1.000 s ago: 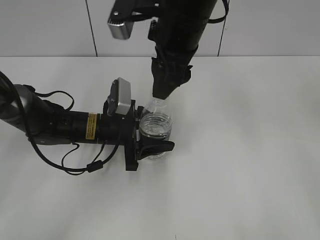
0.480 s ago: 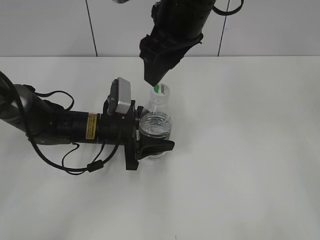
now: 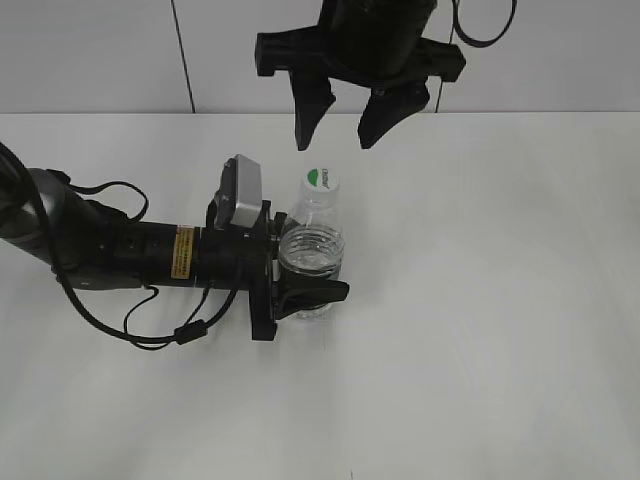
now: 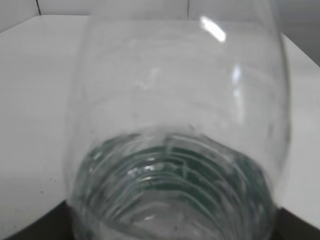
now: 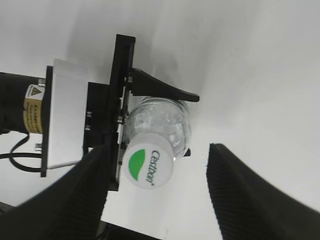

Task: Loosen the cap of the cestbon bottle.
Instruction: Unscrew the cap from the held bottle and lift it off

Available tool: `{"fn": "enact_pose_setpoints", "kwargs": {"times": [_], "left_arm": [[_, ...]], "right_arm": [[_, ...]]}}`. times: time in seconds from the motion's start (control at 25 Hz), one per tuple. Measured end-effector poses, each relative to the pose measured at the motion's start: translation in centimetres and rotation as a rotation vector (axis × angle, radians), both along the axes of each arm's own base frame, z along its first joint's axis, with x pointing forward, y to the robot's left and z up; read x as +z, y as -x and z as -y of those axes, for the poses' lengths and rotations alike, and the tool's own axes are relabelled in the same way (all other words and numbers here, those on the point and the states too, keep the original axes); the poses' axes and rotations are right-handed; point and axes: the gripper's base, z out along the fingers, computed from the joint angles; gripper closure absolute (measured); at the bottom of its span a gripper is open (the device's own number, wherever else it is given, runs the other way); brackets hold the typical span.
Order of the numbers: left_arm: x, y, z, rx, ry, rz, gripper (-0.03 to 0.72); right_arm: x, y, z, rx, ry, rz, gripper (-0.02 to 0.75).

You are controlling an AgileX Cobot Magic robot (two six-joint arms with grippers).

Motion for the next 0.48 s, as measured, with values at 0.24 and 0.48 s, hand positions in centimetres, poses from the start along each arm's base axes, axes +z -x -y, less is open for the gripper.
{"fn": "enact_pose_setpoints", "kwargs": {"times": [0.24, 0.48], "left_arm": [[0.1, 0.0, 0.0, -0.001, 0.008, -0.008, 0.280], [0.1, 0.0, 0.0, 0.000, 0.014, -0.019, 0.280]], "right_arm": [[0.0, 0.4, -0.6, -0.114, -0.088, -0.094, 0.267], [-1.4, 0.1, -1.0, -0.153, -0.075, -0.136, 0.267]]}}
